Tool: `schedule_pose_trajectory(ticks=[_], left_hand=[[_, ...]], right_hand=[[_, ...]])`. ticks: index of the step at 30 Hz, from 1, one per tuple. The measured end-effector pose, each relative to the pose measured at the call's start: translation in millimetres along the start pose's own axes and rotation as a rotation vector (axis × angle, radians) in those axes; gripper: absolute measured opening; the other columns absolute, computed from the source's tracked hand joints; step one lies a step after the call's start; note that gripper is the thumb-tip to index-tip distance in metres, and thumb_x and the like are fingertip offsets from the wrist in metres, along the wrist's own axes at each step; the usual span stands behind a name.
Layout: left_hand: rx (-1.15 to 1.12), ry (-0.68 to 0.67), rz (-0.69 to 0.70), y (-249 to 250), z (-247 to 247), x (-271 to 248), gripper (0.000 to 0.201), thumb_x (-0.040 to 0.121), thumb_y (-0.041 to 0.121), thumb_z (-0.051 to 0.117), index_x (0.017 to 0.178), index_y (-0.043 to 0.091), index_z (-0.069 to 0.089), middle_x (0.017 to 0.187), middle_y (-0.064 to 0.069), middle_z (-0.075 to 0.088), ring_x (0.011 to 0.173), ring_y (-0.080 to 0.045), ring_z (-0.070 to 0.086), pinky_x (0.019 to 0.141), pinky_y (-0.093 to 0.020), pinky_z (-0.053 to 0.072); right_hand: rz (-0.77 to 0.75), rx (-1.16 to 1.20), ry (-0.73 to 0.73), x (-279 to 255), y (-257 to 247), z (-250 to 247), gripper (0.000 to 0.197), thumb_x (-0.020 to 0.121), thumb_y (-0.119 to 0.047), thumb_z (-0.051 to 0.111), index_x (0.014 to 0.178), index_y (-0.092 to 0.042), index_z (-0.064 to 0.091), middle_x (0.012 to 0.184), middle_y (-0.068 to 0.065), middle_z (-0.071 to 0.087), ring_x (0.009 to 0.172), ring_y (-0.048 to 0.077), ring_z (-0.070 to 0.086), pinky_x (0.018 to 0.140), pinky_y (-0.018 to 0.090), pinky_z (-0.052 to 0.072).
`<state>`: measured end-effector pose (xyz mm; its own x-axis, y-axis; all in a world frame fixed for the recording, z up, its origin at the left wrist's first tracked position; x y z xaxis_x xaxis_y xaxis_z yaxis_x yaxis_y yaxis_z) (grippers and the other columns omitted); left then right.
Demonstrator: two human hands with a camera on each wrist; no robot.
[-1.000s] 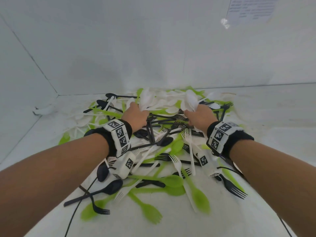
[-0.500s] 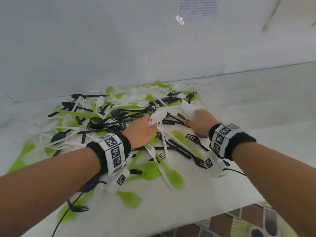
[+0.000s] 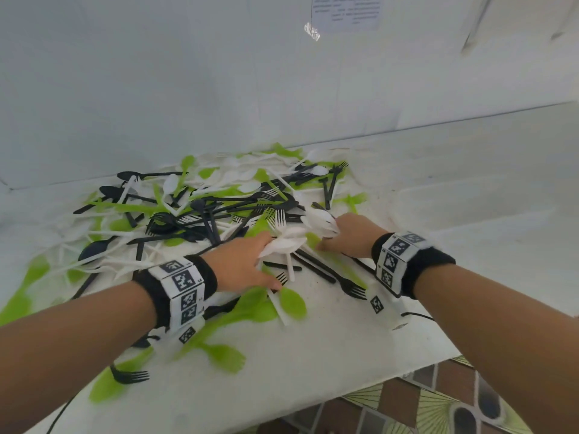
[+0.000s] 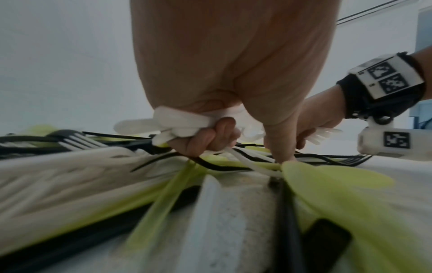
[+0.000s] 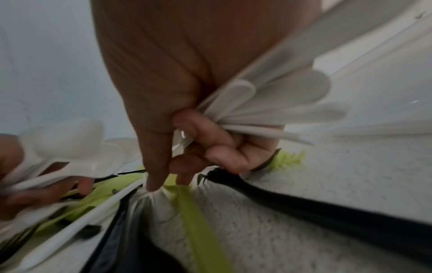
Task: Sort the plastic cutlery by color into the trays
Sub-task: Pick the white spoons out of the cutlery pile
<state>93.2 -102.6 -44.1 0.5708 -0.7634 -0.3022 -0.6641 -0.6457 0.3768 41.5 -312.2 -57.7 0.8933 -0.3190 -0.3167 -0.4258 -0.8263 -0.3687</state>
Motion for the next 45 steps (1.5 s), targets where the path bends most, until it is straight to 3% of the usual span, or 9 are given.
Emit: schedule_pose_trajectory(ticks=[8, 14, 20, 23, 25, 27, 31, 37, 45], left_hand=[[-0.235, 0.185, -0.103, -23, -18, 5, 0.018, 0.104, 0.029, 0.048, 0.107, 0.012, 0.042, 0.077, -0.008, 0.052, 0.064, -0.022, 0.047, 0.059, -0.037, 0.035], [-0.455, 0.350, -0.142, -31, -31, 4, 0.027, 0.105, 0.039, 0.048, 0.127, 0.025, 0.054, 0.106, -0.008, 0.069, 0.085, -0.024, 0.065, 0.076, -0.039, 0.051], [-0.490, 0.354, -0.157, -28, -26, 2, 0.022, 0.104, 0.033, 0.049, 0.121, 0.020, 0.055, 0.092, -0.011, 0.063, 0.067, -0.014, 0.051, 0.063, -0.030, 0.041], [-0.656, 0.404, -0.283, -39, -28, 2, 0.021, 0.102, 0.028, 0.050, 0.120, 0.018, 0.048, 0.087, -0.005, 0.057, 0.066, -0.016, 0.050, 0.061, -0.033, 0.038], [-0.874, 0.420, -0.344, -47, -27, 4, 0.022, 0.100, 0.024, 0.049, 0.121, 0.016, 0.044, 0.077, -0.002, 0.047, 0.057, -0.014, 0.042, 0.053, -0.030, 0.034], [-1.040, 0.397, -0.331, -42, -27, 5, 0.016, 0.103, 0.018, 0.046, 0.119, 0.015, 0.045, 0.072, -0.003, 0.046, 0.049, -0.013, 0.036, 0.045, -0.027, 0.029], [-1.236, 0.362, -0.302, -29, -25, 7, 0.011, 0.106, 0.014, 0.047, 0.108, 0.006, 0.054, 0.070, -0.008, 0.061, 0.053, -0.019, 0.047, 0.052, -0.029, 0.037], [-1.364, 0.427, -0.251, -15, -28, 12, 0.007, 0.102, 0.020, 0.055, 0.101, 0.014, 0.058, 0.063, 0.000, 0.042, 0.047, -0.013, 0.028, 0.047, -0.027, 0.024], [-1.464, 0.560, -0.271, -29, -25, 9, 0.041, 0.095, 0.045, 0.067, 0.100, 0.005, 0.072, 0.078, -0.004, 0.067, 0.045, -0.012, 0.031, 0.049, -0.027, 0.028]], right_hand=[[-0.051, 0.050, 0.051, 8, -12, 5, 0.044, 0.087, -0.053, 0.072, 0.095, -0.012, 0.059, 0.084, 0.001, 0.058, 0.079, 0.022, 0.059, 0.058, 0.026, 0.039], [-0.055, 0.050, 0.007, 12, -18, 3, 0.047, 0.082, -0.054, 0.076, 0.090, -0.011, 0.061, 0.086, 0.002, 0.060, 0.074, 0.018, 0.058, 0.060, 0.027, 0.044], [-0.098, -0.054, -0.013, 13, -33, 7, 0.039, 0.088, -0.050, 0.072, 0.078, -0.015, 0.055, 0.079, -0.001, 0.055, 0.080, 0.022, 0.058, 0.057, 0.026, 0.039], [-0.075, 0.104, 0.044, 13, -36, 3, 0.056, 0.091, -0.059, 0.063, 0.114, -0.008, 0.060, 0.107, 0.006, 0.061, 0.103, 0.027, 0.059, 0.075, 0.030, 0.046], [-0.046, 0.394, 0.062, 13, -40, 2, 0.076, 0.092, -0.063, 0.057, 0.147, -0.012, 0.041, 0.137, 0.009, 0.054, 0.120, 0.028, 0.055, 0.094, 0.037, 0.048], [-0.055, 0.715, 0.066, 12, -49, -1, 0.061, 0.094, -0.053, 0.057, 0.144, -0.021, 0.041, 0.123, 0.002, 0.057, 0.098, 0.022, 0.057, 0.079, 0.037, 0.051], [-0.110, 1.082, 0.151, 3, -69, -11, 0.005, 0.097, -0.023, 0.056, 0.101, -0.026, 0.057, 0.076, -0.006, 0.049, 0.065, 0.013, 0.044, 0.056, 0.027, 0.039], [-0.172, 1.200, 0.009, -4, -102, 2, 0.007, 0.098, -0.023, 0.063, 0.091, -0.020, 0.064, 0.062, -0.009, 0.051, 0.044, 0.007, 0.039, 0.050, 0.027, 0.038], [-0.358, 0.776, 0.073, -12, -118, 6, 0.013, 0.100, -0.023, 0.055, 0.102, -0.020, 0.068, 0.070, -0.014, 0.060, 0.059, 0.004, 0.054, 0.060, 0.022, 0.048]])
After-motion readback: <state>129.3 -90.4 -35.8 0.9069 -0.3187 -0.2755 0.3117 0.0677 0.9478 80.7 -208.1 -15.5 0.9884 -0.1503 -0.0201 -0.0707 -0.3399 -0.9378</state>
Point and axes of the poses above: each hand's wrist, its own x-axis towards the middle knuckle, its own z-axis out of the palm, y = z × x, the point moved 7 cm from there along x, towards the middle knuckle
